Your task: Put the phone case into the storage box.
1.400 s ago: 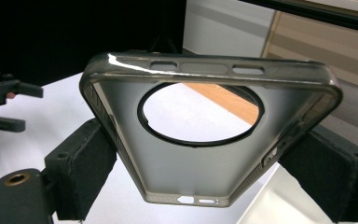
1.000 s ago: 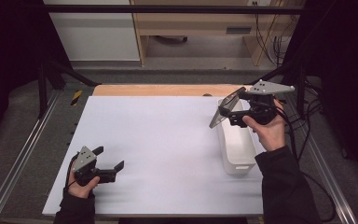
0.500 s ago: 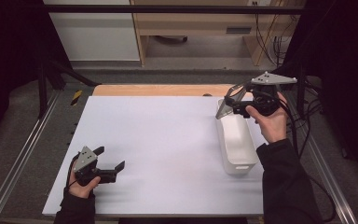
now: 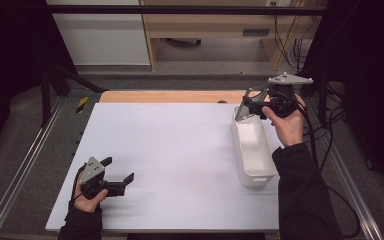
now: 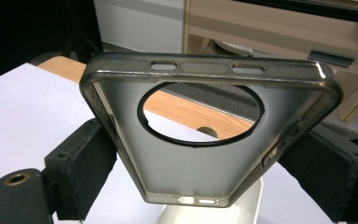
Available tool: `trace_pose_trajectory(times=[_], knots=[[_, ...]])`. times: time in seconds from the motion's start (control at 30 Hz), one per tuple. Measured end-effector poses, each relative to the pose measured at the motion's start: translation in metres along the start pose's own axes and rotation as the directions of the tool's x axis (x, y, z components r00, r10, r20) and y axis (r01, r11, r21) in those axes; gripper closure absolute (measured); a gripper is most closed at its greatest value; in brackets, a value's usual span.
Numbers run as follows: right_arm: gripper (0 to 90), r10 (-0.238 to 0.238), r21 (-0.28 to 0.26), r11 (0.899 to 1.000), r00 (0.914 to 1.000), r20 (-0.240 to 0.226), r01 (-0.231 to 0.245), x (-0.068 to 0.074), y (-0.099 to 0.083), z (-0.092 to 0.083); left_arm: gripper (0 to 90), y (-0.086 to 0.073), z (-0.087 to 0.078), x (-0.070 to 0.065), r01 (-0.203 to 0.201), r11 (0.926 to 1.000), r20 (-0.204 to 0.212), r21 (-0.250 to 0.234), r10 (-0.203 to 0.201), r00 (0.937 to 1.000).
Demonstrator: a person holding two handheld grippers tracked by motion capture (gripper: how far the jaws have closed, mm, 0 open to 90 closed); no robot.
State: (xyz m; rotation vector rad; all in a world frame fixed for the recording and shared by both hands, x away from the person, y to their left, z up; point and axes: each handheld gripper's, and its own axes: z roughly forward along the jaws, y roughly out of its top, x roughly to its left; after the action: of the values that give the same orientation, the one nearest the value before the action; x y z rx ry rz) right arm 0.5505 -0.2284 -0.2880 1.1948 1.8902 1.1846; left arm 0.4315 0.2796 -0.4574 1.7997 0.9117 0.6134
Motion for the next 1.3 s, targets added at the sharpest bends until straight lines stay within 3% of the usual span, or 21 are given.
trace_pose_trajectory(times=[0.57,1.3], knots=[[12.2,0.057,0.030,0.998,0.9940,0.093,-0.060,-0.012,-0.003,0.030,0.0,-0.001,0.002,0.000,-0.006,1.0000,0.006,0.007,0.006,1.0000],[12.0,0.081,0.083,0.992,0.9787,0.189,-0.098,-0.019,-0.015,0.070,0.0,-0.002,0.003,0.001,-0.010,0.9999,0.010,0.011,0.010,0.9999]])
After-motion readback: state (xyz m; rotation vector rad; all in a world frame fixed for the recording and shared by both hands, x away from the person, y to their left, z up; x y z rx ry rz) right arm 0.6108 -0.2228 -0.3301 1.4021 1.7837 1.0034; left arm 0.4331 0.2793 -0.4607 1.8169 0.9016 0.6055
